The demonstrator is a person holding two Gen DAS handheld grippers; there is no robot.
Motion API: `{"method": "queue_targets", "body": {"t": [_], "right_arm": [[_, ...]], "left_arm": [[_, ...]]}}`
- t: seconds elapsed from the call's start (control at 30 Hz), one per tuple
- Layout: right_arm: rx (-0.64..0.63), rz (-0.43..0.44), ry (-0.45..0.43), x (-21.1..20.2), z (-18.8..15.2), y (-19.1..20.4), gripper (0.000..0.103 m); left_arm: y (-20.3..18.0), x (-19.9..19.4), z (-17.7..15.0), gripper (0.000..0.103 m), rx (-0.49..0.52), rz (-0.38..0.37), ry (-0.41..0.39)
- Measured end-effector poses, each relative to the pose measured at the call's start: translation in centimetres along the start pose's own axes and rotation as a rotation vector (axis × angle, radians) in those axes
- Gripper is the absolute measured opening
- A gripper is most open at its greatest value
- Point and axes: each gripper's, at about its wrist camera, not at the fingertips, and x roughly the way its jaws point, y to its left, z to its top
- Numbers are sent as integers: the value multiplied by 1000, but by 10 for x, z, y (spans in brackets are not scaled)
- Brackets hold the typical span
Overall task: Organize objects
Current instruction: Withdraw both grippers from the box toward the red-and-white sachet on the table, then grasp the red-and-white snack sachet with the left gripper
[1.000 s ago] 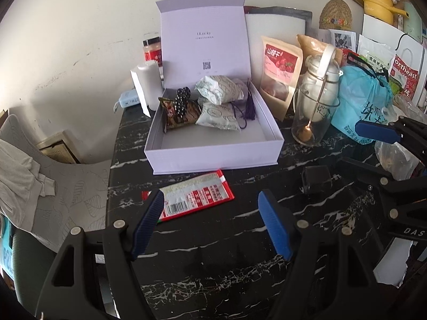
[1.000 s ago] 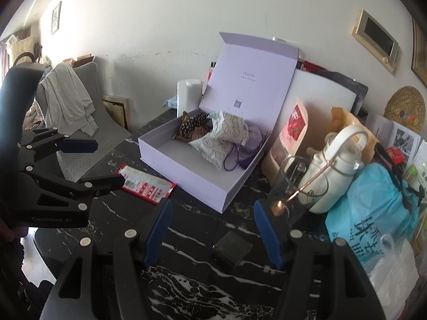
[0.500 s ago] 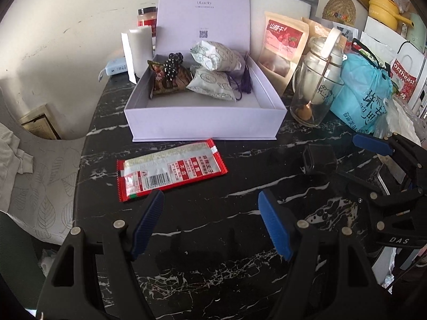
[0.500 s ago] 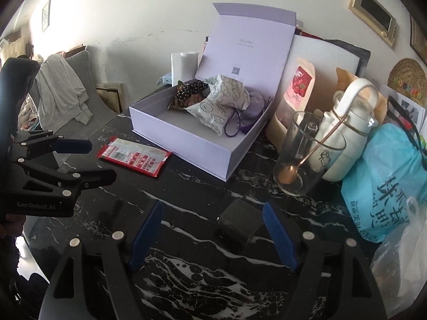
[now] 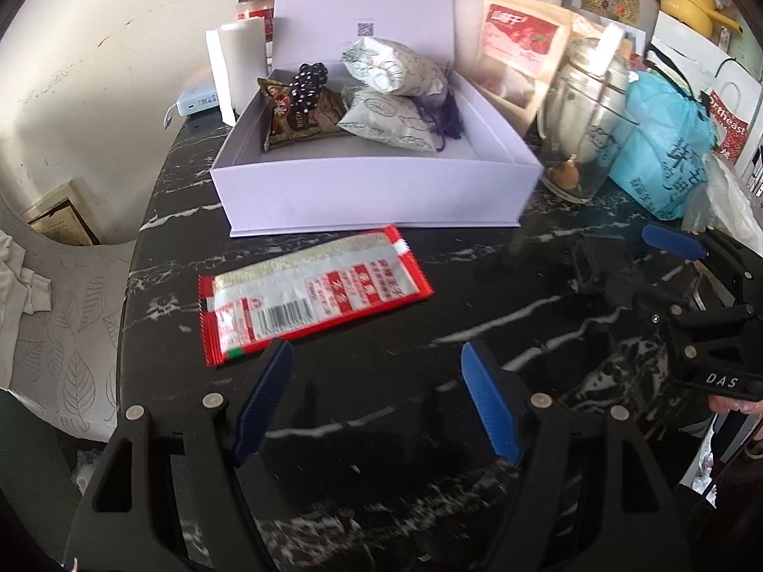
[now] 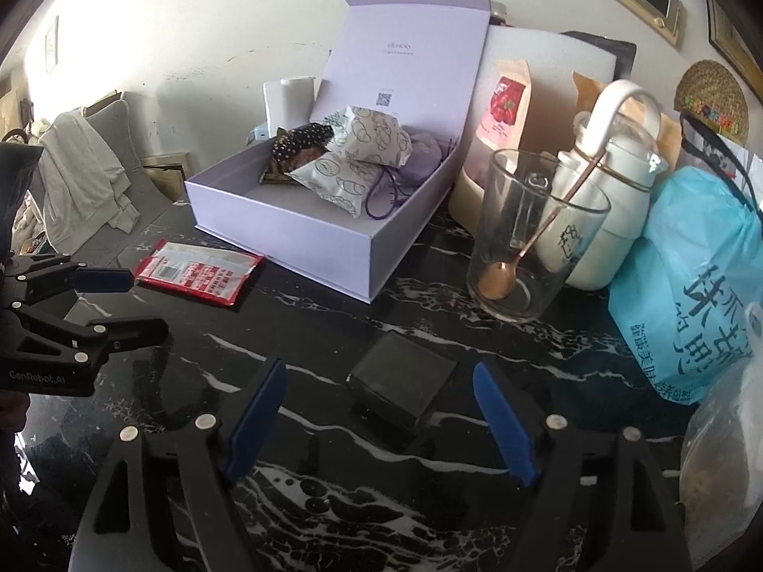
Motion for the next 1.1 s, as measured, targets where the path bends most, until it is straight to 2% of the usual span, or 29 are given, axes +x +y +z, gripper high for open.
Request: {"method": "queue_targets", "body": {"t": [0.23,0.47,0.6,0.83,1.1], "right_arm": [[19,23,51,27,8,-7,81],[6,62,79,40,13,-6,81],[11,71,86,45,16,-5,81],[1,90,102,53,19,-1,81],[-8,114,114,55,18,3,81]], "left_arm": [[22,23,22,72,18,4,14],[26,43,35,72,126,31,29],[31,52,40,72,149,31,43],[35,62,50,81,195,1,35],[32,68,44,86,194,-81,85]]}}
